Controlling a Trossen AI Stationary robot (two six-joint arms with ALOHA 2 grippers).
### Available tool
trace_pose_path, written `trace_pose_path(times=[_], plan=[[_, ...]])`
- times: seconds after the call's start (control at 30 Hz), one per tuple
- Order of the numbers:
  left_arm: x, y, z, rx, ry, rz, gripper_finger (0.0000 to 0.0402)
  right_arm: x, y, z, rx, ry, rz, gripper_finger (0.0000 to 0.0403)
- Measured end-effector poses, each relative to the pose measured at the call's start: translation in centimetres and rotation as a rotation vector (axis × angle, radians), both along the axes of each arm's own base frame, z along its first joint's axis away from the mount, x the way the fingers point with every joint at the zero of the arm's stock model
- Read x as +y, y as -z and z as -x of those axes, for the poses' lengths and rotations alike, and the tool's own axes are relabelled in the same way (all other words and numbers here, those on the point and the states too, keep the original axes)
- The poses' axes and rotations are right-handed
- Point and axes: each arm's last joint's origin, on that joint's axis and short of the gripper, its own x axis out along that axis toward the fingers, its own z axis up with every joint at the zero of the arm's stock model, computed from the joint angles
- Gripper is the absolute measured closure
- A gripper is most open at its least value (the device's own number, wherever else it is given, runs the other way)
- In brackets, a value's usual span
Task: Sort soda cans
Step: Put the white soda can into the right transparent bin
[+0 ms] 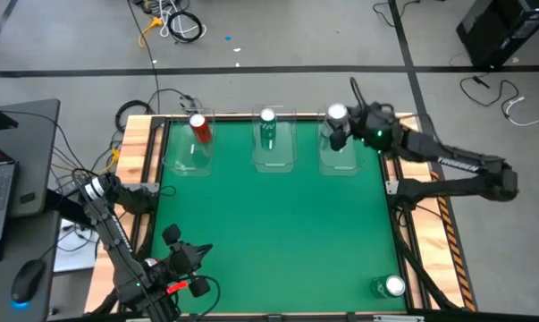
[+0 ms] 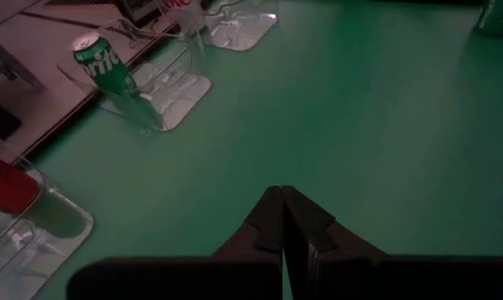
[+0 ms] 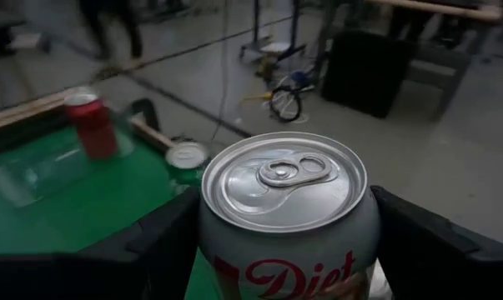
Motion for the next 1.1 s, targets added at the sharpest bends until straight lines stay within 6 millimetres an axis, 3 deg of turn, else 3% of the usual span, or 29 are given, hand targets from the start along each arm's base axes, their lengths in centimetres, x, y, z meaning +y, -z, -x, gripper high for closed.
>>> trace_pose_path(times=[0.3,0.6,0.8,1.1], plan=[[0.0,0.0,-0.2,-0.028,-0.003,0.004,0.0401,0.6,8.7,0.4,-0.195,0.134,0.065,0.0096],[0.4,0.0,-0.8,-0.028,-0.026,0.006,0.0401,1.3,15.0,2.4,-0.261,0.235,0.074,0.0096],[0.7,0.0,-1.1,-0.028,-0.036,0.004,0.0401,1.2,17.5,3.0,-0.267,0.258,0.06,0.0096],[0.8,-0.1,-1.6,-0.043,-0.043,0.001,0.0401,0.2,18.9,1.3,-0.188,0.221,0.074,0.0096]])
